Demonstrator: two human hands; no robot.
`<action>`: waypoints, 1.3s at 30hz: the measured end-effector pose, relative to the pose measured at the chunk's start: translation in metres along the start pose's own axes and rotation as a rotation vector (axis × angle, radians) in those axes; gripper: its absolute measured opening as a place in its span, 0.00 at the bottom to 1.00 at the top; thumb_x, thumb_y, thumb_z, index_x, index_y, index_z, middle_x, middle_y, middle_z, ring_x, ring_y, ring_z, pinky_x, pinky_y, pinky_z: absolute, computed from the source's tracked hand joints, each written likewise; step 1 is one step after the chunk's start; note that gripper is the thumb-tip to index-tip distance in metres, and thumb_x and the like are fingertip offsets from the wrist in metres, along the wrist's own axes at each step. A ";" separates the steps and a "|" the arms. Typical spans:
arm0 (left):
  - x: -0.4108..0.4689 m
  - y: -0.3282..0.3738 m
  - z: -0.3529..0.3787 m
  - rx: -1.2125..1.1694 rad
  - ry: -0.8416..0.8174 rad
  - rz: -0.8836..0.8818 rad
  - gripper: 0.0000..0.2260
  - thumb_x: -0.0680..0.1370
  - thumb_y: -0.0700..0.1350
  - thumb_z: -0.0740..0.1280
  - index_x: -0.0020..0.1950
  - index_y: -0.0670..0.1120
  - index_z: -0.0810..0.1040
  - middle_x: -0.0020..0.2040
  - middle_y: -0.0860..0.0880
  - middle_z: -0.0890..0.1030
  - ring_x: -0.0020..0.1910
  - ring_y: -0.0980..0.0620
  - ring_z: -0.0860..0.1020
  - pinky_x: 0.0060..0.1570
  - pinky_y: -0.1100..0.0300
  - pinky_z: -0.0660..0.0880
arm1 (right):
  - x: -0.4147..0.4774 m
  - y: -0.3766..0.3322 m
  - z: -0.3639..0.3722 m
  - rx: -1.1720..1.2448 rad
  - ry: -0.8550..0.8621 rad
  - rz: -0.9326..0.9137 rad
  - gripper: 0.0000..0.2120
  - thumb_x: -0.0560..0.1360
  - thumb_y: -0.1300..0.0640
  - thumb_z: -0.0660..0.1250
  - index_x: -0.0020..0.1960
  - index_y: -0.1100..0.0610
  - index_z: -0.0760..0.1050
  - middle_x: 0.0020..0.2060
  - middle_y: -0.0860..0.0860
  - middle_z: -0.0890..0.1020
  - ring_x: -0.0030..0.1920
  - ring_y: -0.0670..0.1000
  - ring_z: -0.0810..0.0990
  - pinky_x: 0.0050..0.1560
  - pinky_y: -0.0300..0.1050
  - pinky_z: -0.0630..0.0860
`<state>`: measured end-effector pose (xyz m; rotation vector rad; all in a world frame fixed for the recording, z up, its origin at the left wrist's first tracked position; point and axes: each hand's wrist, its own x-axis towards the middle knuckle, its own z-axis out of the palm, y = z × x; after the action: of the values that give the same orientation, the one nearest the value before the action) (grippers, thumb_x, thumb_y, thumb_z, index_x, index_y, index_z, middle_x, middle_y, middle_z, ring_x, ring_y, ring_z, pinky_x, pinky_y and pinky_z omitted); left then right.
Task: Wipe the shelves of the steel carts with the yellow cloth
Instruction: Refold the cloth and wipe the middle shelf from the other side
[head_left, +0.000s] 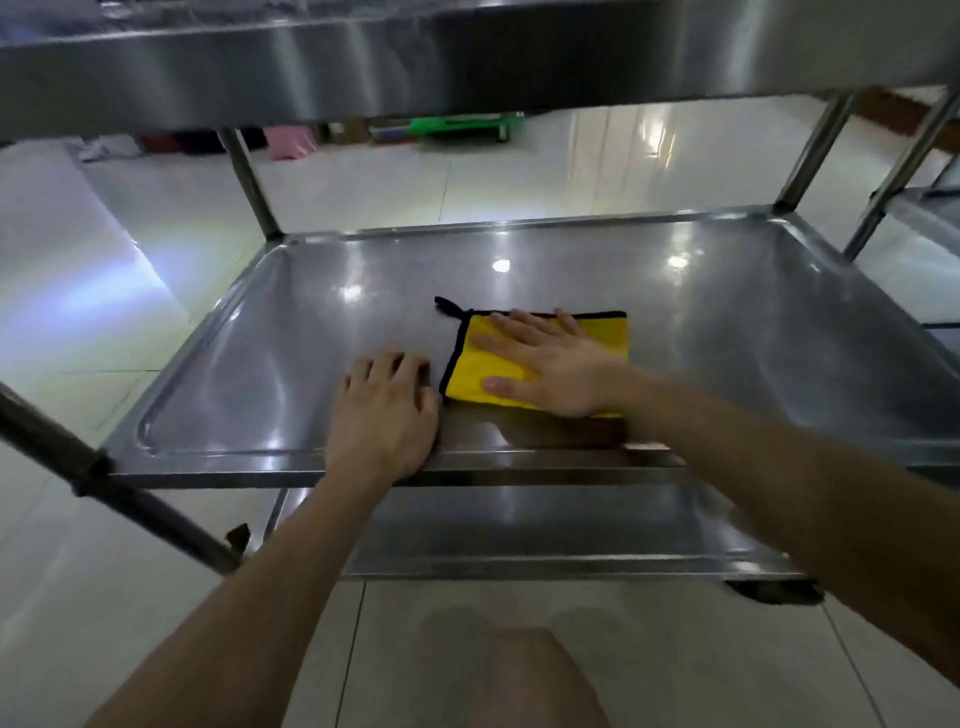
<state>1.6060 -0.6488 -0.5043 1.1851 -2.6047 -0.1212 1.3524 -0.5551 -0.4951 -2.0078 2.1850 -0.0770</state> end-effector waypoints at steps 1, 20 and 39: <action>0.000 0.000 0.000 0.005 0.010 -0.006 0.22 0.81 0.58 0.52 0.70 0.54 0.75 0.70 0.47 0.77 0.67 0.41 0.73 0.68 0.44 0.70 | 0.021 0.010 -0.007 0.006 0.008 0.029 0.40 0.74 0.16 0.37 0.83 0.28 0.39 0.86 0.38 0.42 0.85 0.45 0.38 0.83 0.62 0.33; 0.001 0.011 -0.018 0.022 -0.040 -0.022 0.19 0.85 0.55 0.62 0.74 0.53 0.76 0.74 0.46 0.74 0.71 0.40 0.72 0.73 0.42 0.69 | -0.027 -0.019 0.008 -0.004 0.009 0.137 0.31 0.81 0.29 0.40 0.83 0.28 0.39 0.86 0.47 0.37 0.85 0.53 0.34 0.79 0.72 0.30; 0.073 0.143 0.028 0.122 -0.152 0.182 0.29 0.84 0.67 0.49 0.81 0.55 0.67 0.78 0.41 0.71 0.75 0.36 0.71 0.74 0.35 0.68 | -0.169 0.164 -0.005 0.098 0.084 0.660 0.37 0.77 0.21 0.41 0.84 0.30 0.42 0.87 0.46 0.42 0.87 0.54 0.40 0.81 0.71 0.37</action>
<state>1.4487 -0.6106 -0.4881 1.0060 -2.8754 -0.0155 1.2032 -0.3733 -0.4995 -1.1688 2.7104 -0.1767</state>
